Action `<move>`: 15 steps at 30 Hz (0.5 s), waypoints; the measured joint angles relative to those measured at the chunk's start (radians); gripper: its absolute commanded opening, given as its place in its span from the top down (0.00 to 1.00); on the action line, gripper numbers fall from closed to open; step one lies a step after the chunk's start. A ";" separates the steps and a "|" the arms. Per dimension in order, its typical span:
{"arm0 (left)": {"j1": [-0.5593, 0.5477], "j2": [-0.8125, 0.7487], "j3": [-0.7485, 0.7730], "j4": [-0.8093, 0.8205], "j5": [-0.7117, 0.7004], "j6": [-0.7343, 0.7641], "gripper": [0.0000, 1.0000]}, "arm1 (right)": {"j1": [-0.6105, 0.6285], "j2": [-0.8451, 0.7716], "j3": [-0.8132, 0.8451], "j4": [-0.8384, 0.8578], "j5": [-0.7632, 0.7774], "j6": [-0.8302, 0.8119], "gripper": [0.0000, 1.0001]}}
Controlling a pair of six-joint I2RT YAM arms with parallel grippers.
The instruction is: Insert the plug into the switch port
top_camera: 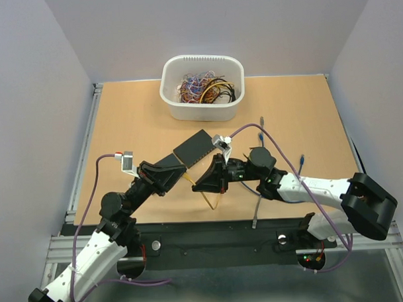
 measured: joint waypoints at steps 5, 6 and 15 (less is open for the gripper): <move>0.000 0.003 0.006 -0.013 -0.007 -0.002 1.00 | 0.000 0.003 0.000 -0.011 0.028 -0.005 0.67; 0.000 0.004 0.011 -0.035 -0.019 -0.002 1.00 | 0.000 0.003 0.000 -0.014 0.037 -0.011 0.50; -0.001 0.074 0.111 -0.415 -0.206 -0.031 1.00 | 0.013 -0.008 0.135 -0.382 0.314 -0.178 0.42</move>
